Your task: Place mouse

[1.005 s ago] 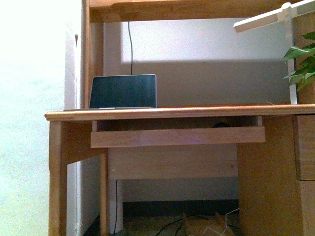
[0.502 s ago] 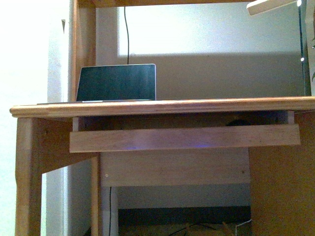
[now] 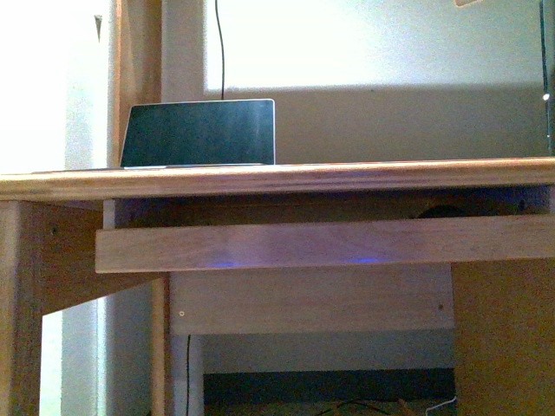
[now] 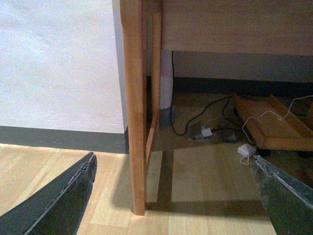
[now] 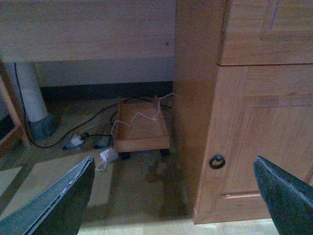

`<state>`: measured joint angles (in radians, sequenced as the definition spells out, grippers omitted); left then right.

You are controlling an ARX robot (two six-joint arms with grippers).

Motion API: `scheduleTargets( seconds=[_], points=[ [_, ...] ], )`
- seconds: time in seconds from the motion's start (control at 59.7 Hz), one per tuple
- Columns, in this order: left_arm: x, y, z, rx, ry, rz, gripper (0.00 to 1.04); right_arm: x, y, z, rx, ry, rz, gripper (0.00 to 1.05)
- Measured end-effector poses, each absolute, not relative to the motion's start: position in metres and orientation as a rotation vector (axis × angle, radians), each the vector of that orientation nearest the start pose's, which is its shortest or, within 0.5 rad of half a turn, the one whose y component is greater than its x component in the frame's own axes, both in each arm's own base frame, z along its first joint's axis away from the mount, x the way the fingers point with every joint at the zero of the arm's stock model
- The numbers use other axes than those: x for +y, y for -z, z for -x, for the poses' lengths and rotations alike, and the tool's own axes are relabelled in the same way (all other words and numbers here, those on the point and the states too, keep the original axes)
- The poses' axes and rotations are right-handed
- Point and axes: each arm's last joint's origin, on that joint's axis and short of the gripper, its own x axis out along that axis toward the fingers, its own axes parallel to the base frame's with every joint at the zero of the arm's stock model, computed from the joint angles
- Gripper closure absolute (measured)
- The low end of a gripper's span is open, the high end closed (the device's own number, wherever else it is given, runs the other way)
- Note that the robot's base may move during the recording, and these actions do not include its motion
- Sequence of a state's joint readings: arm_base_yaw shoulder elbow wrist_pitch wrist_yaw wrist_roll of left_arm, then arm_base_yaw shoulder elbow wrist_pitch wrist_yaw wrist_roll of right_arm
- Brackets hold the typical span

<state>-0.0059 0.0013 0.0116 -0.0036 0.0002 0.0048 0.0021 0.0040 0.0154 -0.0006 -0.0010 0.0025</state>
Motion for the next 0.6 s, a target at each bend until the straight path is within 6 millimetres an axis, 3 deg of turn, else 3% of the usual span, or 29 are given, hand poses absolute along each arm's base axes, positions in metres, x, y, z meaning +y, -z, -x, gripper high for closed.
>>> scheduleTargets(
  seconds=[0.603],
  points=[
    [-0.0006,-0.167,-0.0971,-0.007,0.006,-0.005,0.08,0.0002,-0.1684,-0.097,-0.011,-0.003,-0.002,0.07]
  ],
)
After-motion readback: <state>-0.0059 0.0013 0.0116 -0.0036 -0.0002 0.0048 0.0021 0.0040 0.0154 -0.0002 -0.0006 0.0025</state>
